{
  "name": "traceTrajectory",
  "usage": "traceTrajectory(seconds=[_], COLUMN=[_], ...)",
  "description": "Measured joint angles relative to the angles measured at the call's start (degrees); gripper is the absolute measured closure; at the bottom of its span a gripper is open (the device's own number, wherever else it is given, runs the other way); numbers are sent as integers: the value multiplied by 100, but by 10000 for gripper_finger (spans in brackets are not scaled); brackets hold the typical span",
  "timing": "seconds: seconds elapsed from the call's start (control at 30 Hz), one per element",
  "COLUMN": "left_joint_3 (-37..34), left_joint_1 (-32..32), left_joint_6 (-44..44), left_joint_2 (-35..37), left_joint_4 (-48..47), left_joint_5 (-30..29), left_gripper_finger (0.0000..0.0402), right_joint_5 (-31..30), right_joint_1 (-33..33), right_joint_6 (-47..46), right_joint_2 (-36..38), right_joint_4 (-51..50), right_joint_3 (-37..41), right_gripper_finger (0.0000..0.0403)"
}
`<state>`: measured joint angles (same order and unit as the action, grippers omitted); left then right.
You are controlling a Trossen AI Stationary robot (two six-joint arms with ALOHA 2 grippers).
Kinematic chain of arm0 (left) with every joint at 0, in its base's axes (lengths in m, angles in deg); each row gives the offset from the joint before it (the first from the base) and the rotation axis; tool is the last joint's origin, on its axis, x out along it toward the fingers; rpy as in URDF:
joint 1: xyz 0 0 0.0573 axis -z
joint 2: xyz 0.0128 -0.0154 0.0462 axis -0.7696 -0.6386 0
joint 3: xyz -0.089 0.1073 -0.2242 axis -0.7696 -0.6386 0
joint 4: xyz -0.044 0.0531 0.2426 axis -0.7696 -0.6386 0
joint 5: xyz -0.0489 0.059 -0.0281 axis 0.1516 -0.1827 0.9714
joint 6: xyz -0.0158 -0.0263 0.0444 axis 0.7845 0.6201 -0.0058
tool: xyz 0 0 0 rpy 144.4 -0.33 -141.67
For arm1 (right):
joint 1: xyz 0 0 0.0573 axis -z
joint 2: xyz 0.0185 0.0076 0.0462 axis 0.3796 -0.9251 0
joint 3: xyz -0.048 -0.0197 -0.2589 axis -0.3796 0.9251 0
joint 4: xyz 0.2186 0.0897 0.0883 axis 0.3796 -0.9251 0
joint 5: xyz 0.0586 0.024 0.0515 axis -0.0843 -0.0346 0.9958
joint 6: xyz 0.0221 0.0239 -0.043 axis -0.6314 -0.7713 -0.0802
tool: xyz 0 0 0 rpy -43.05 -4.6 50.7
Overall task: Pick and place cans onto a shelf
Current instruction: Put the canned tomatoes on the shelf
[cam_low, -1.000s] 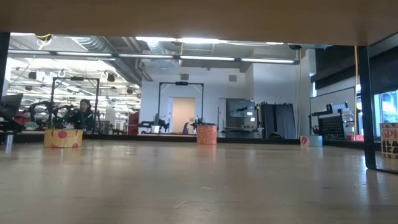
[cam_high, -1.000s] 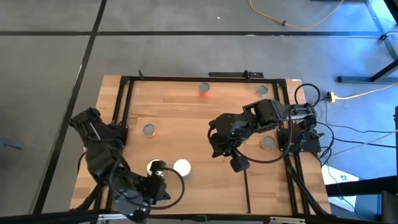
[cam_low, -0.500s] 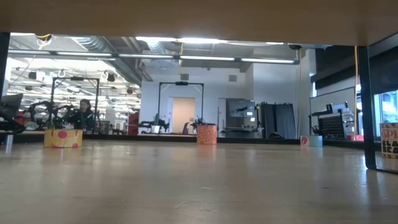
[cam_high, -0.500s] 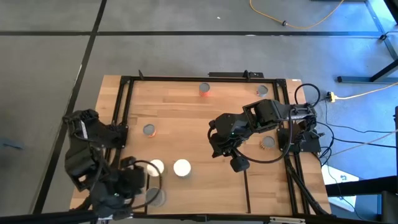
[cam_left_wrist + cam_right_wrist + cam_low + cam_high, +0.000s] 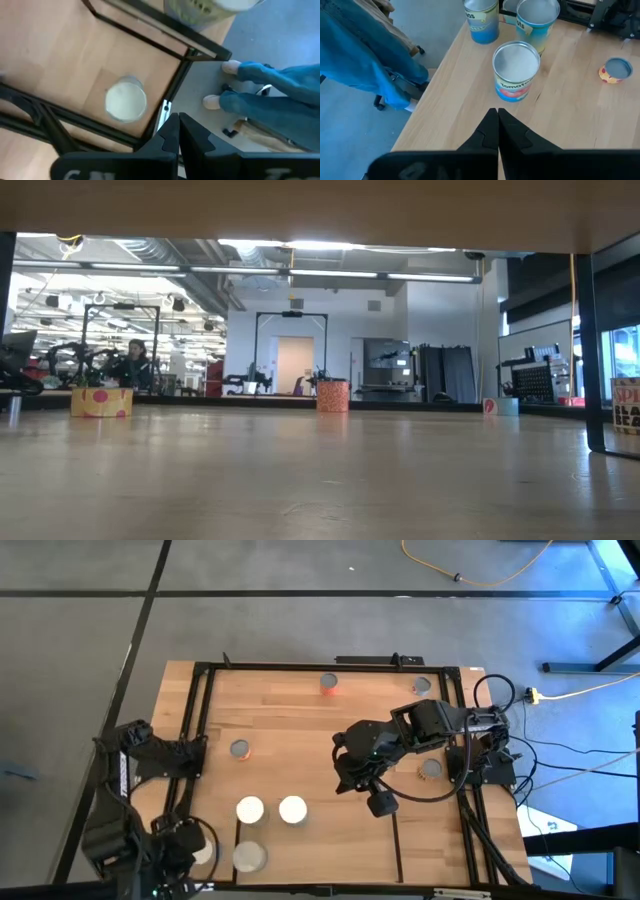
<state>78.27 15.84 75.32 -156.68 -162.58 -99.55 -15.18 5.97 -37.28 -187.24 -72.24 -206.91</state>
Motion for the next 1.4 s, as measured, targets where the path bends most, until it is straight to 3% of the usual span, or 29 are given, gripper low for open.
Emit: traceTrajectory(seconds=[0.53,0.93,1.4], left_joint_3=[-1048,-1874,-2799], left_joint_1=[37,288,774], left_joint_6=[1202,-664,-1763], left_joint_2=[-4,-4,-4], left_joint_4=[208,1390,1649], left_joint_5=[909,858,343], left_gripper_finger=[337,336,336], right_joint_5=[0,0,0], right_joint_1=[0,0,0], right_joint_6=[-2,-85,-153], right_joint_2=[0,-2,-2], right_joint_4=[214,266,283], right_joint_3=[0,0,0], right_gripper_finger=[402,402,402])
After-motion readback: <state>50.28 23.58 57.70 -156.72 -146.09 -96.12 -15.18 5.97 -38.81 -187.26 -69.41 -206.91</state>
